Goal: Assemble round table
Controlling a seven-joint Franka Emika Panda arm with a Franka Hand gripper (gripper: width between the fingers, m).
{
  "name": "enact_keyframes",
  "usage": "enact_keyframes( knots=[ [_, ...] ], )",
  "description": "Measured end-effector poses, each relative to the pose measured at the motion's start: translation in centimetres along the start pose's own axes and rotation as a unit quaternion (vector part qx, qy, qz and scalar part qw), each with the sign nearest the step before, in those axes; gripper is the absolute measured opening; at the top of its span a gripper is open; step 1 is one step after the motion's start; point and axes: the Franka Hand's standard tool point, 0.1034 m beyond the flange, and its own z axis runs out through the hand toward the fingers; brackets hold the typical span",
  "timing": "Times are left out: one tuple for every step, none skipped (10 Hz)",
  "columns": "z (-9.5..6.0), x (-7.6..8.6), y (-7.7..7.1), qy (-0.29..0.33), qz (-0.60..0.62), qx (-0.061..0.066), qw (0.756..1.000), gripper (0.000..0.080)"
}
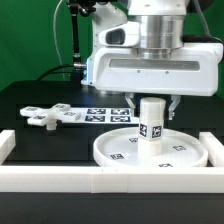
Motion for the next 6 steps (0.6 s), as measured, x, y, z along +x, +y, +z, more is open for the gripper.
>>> enact_keyframes(
  knots=[
    [0.04,-0.18,-0.03,-0.004,0.062,0.005,0.998,0.0412],
    [0.05,-0.32,-0.05,-0.007,0.112,0.008,0.994,0.0412],
    [0.06,-0.35,-0.08,-0.012,0.18,0.015,0.983,0.0412],
    [0.06,-0.35,-0.07,-0.019,0.241,0.023,0.97,0.0412],
    [0.09,-0.31,-0.07,-0.027,0.297,0.031,0.954,0.0412],
    [0.14,-0.13,0.01,-0.03,0.328,0.033,0.944,0.0412]
  ],
)
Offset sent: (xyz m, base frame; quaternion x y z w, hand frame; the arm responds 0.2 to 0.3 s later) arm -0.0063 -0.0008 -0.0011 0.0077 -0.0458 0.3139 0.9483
